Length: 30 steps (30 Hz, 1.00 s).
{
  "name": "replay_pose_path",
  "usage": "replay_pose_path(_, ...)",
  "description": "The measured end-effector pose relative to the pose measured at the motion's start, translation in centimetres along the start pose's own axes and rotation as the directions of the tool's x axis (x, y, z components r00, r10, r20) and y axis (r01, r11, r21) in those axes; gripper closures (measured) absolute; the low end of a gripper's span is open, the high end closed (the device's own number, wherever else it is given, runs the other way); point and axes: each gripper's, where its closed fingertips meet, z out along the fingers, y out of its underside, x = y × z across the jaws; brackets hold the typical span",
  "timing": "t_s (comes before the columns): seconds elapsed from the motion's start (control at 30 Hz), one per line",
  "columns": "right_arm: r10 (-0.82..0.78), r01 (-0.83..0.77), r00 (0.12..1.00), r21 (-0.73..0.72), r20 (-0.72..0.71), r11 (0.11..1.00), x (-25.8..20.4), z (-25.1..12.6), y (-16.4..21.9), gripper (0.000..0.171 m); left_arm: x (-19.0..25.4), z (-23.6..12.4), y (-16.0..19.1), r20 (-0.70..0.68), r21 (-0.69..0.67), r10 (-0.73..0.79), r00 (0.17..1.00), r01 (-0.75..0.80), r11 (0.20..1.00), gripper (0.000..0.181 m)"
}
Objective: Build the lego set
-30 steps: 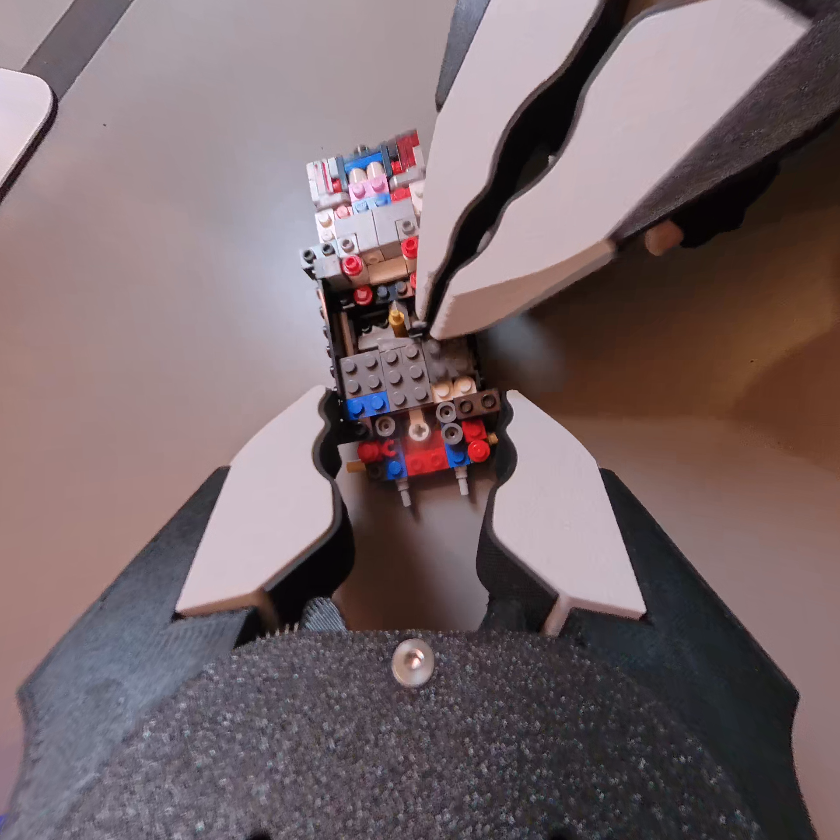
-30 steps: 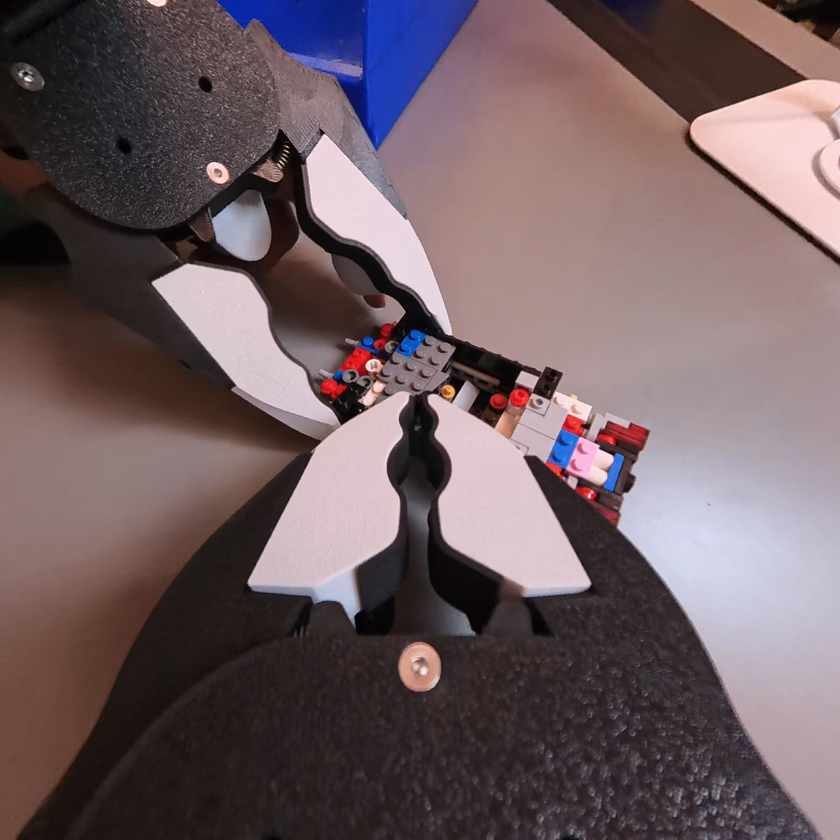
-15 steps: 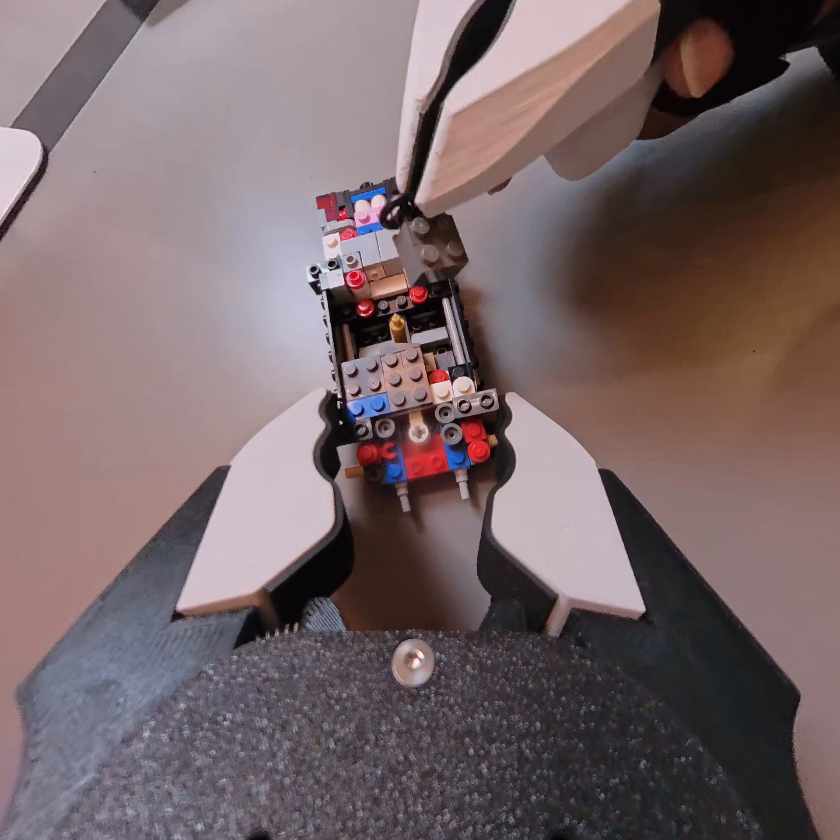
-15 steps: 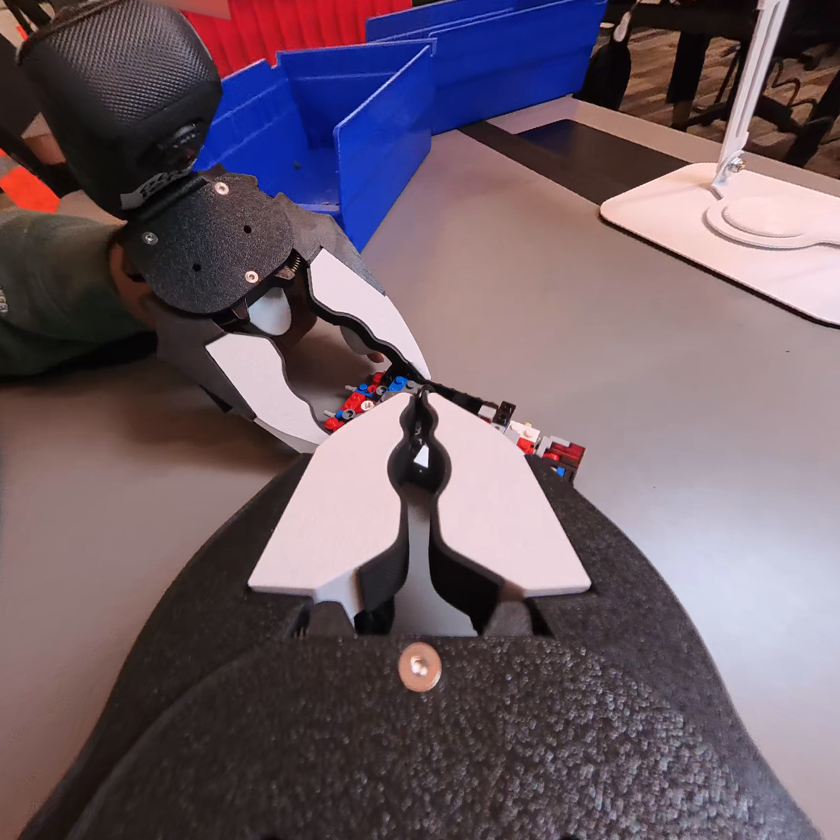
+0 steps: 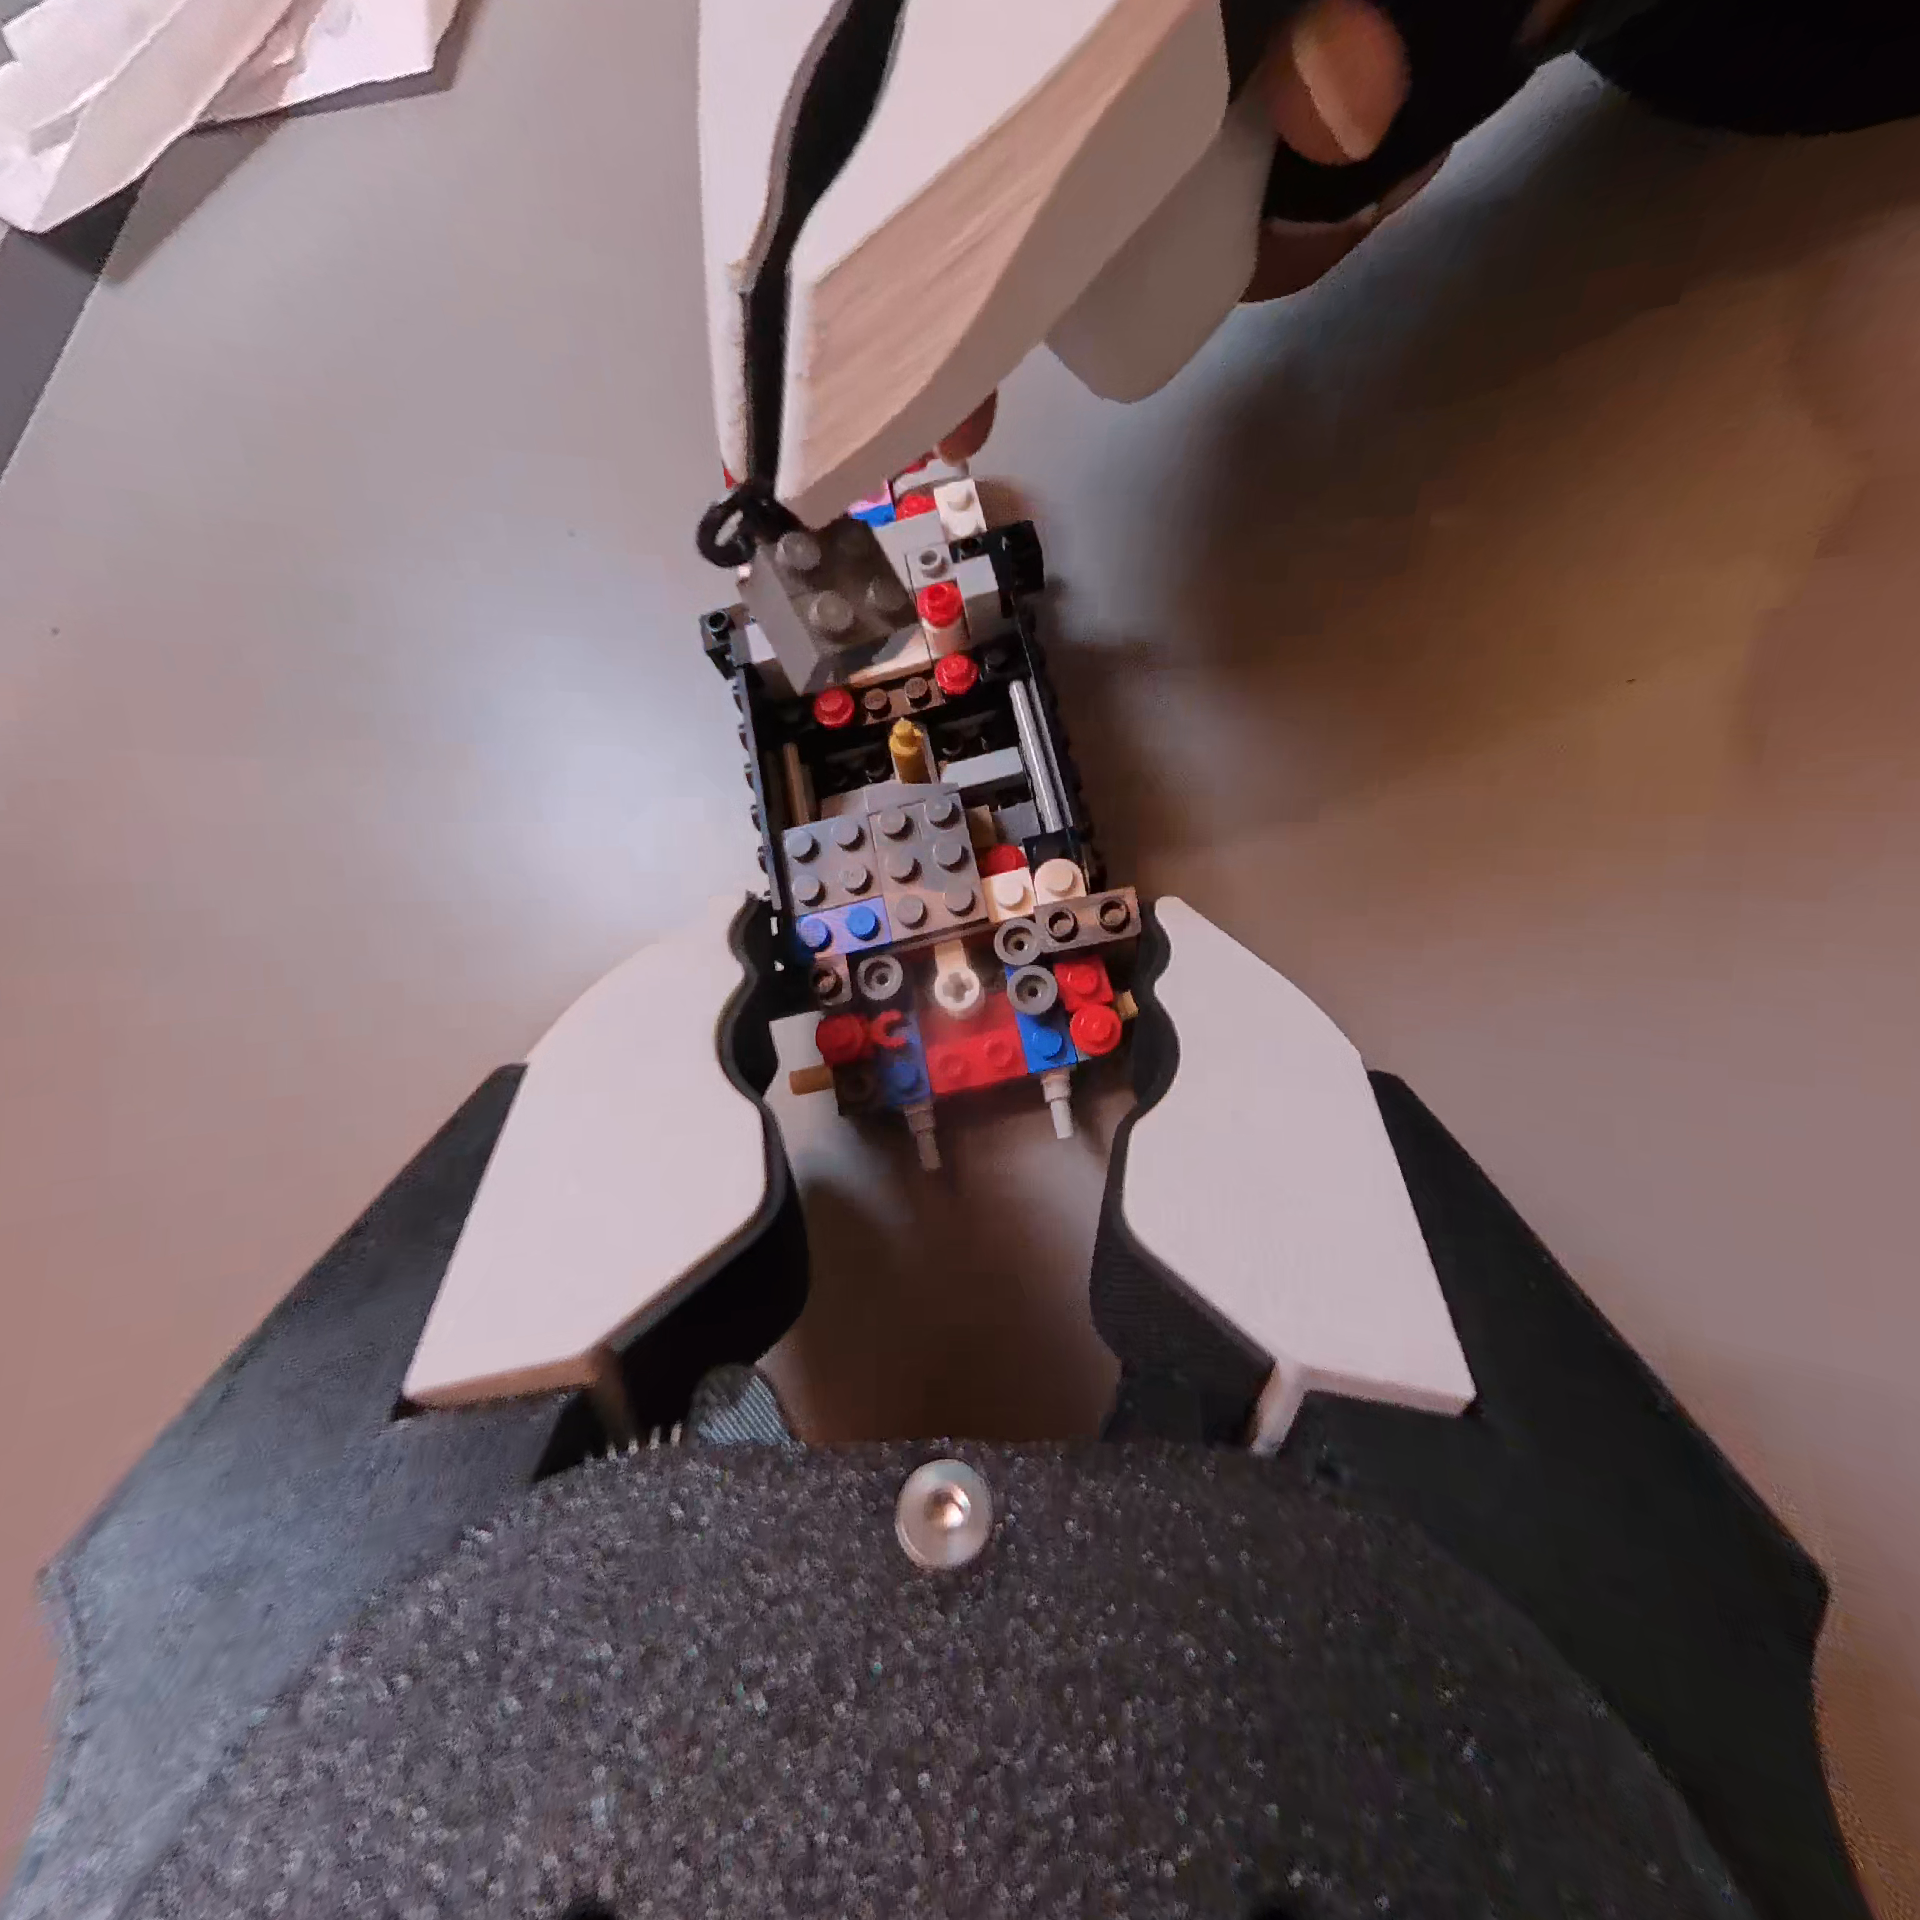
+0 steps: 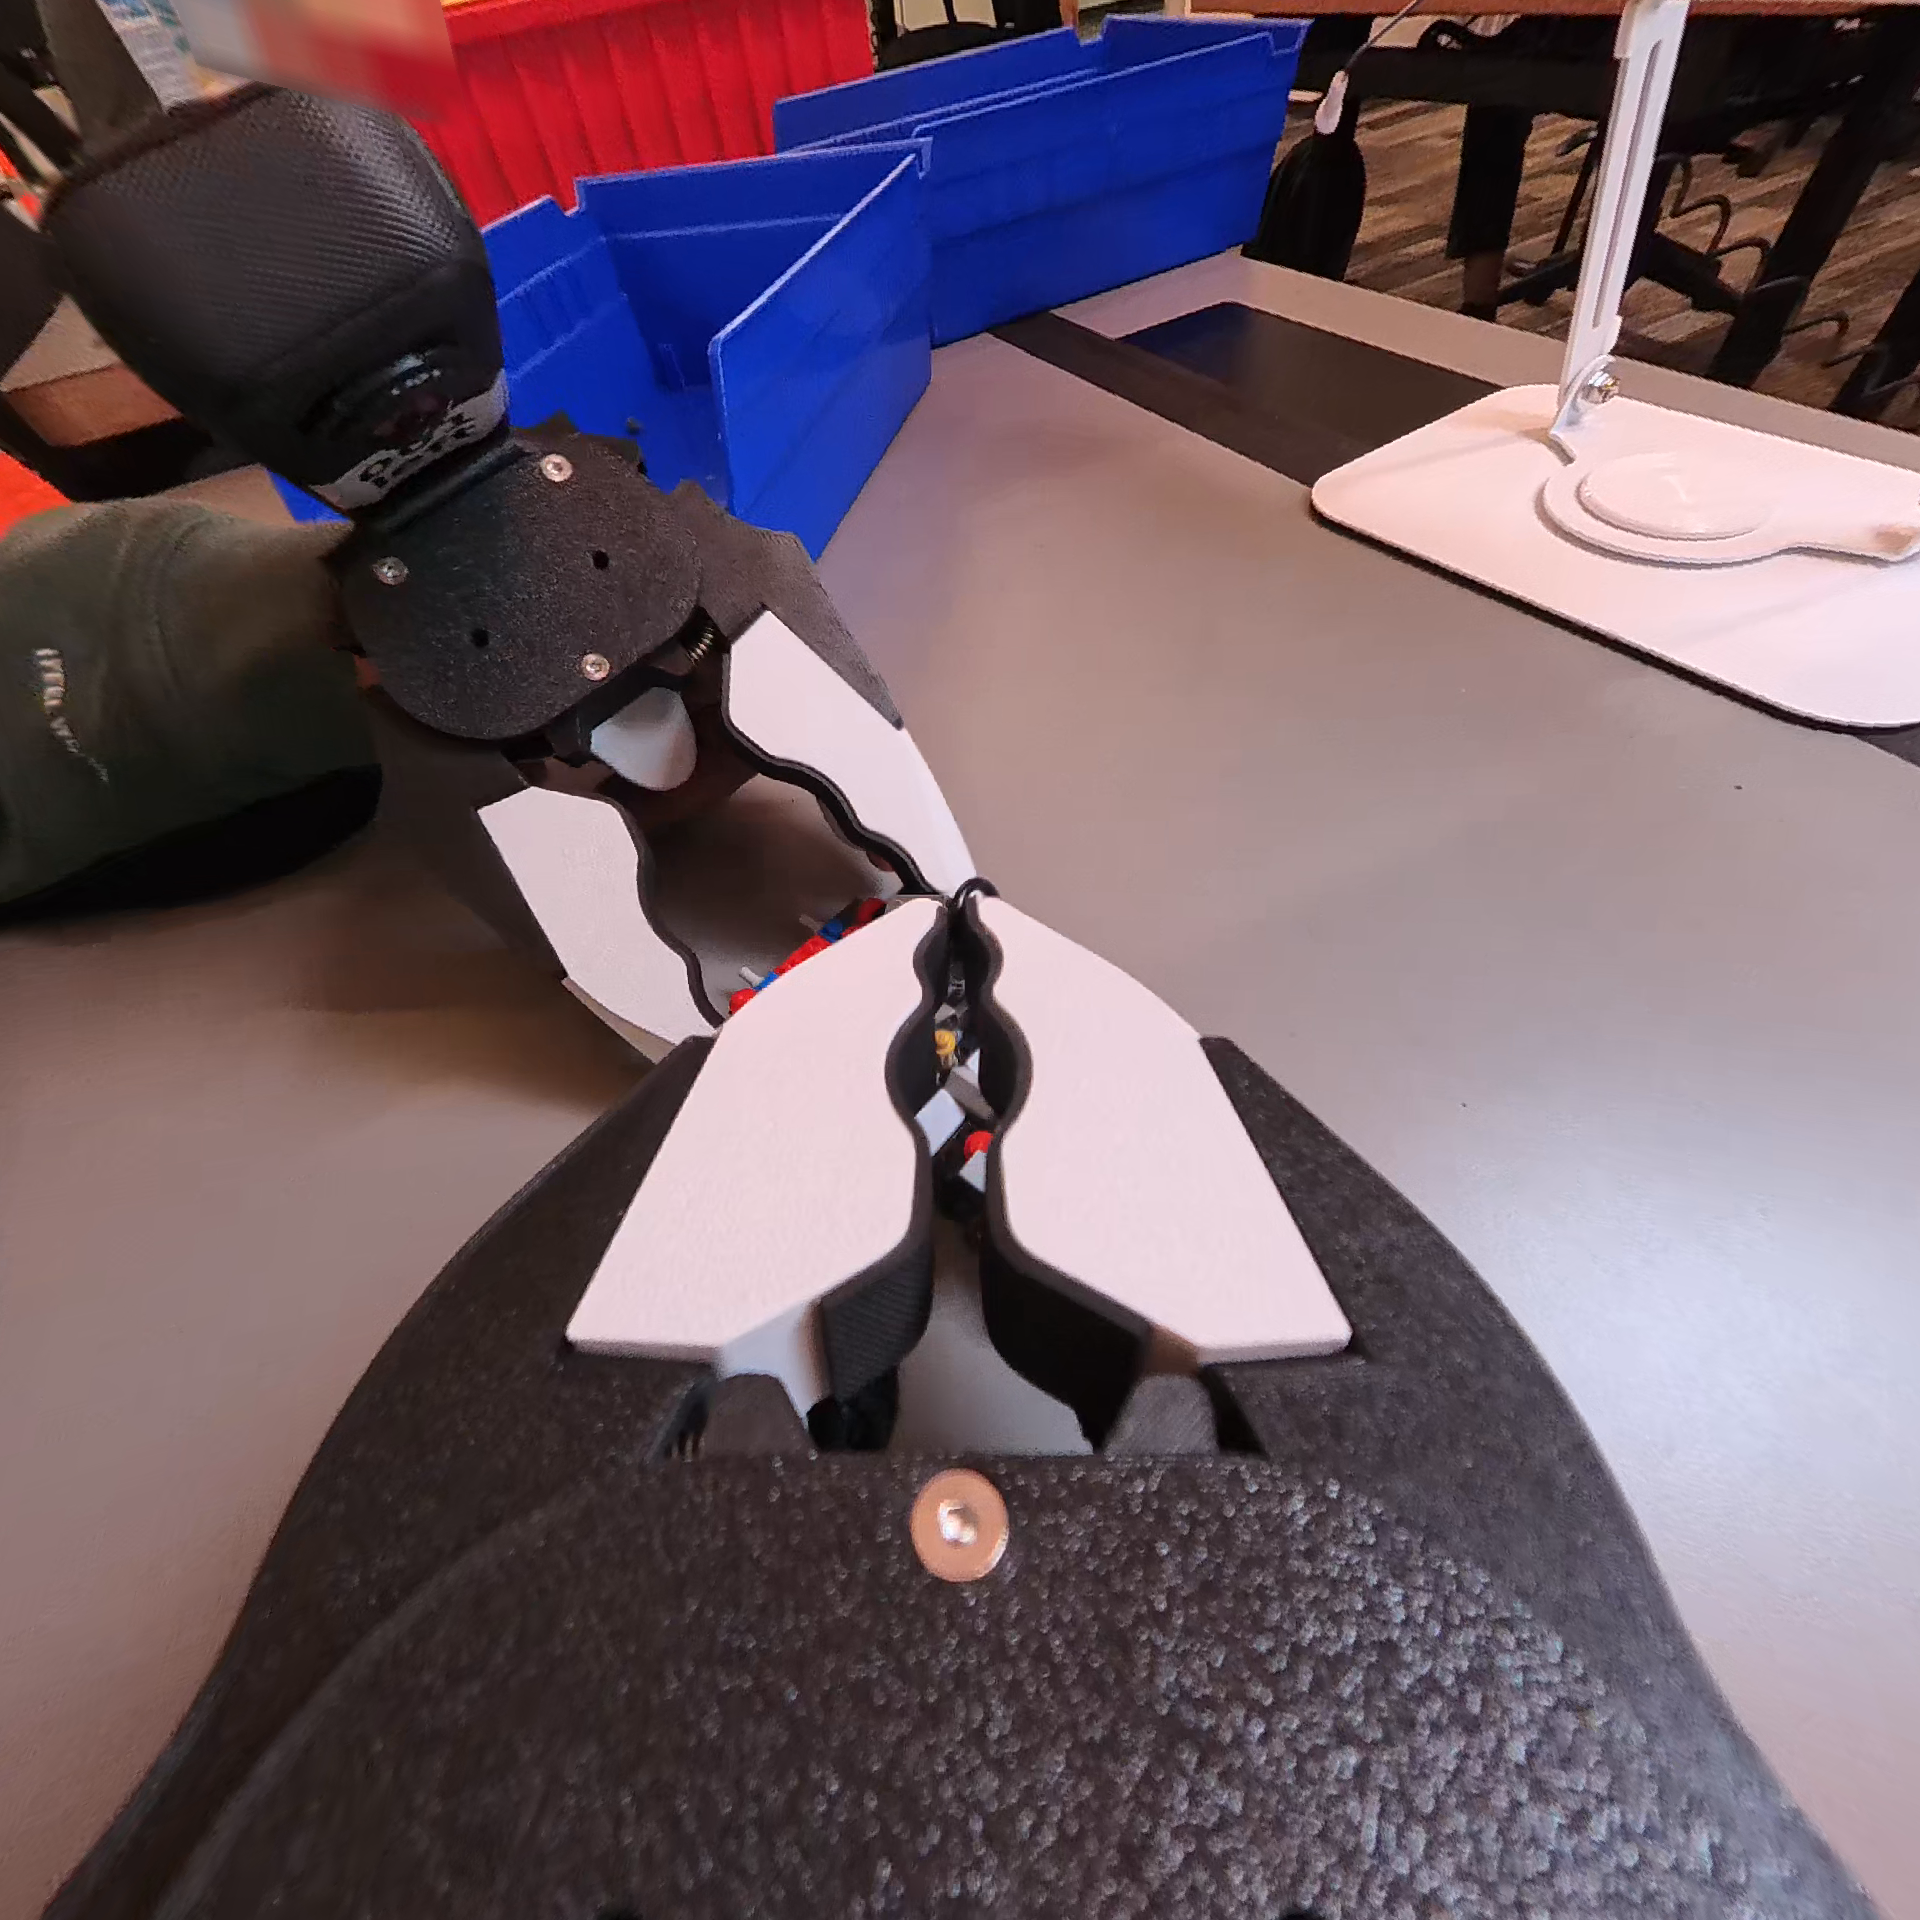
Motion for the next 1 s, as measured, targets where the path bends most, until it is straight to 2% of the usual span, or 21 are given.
replay_pose_path(0.1,0.003,-0.002,1.0,0.01,-0.007,1.0,0.2,-0.2,-0.2,0.169,-0.4,0.1,0.0,-0.012,0.014,0.012,1.0,-0.012,1.0,0.115)
replay_pose_path(0.5,0.029,-0.029,1.0,0.025,-0.011,0.999,0.6,-0.4,-0.2,0.169,-1.5,-0.4,-0.1,0.086,0.042,0.012,0.996,-0.016,0.999,0.113)
replay_pose_path(0.67,0.047,-0.047,0.999,0.051,-0.015,0.998,1.0,-0.7,-0.7,0.169,-1.7,-1.7,-0.9,0.122,0.125,-0.036,0.992,0.021,0.992,0.11)
replay_pose_path(0.9,0.084,-0.084,0.996,0.068,0.001,0.994,1.0,-0.8,-0.8,0.169,-1.5,-3.5,-3.1,0.166,0.273,-0.099,0.981,0.051,0.961,0.125)
replay_pose_path(1.0,0.086,-0.087,0.996,0.068,0.018,0.994,0.5,-0.7,-0.9,0.169,-1.5,-4.0,-4.3,0.19,0.322,-0.104,0.976,0.038,0.946,0.138)
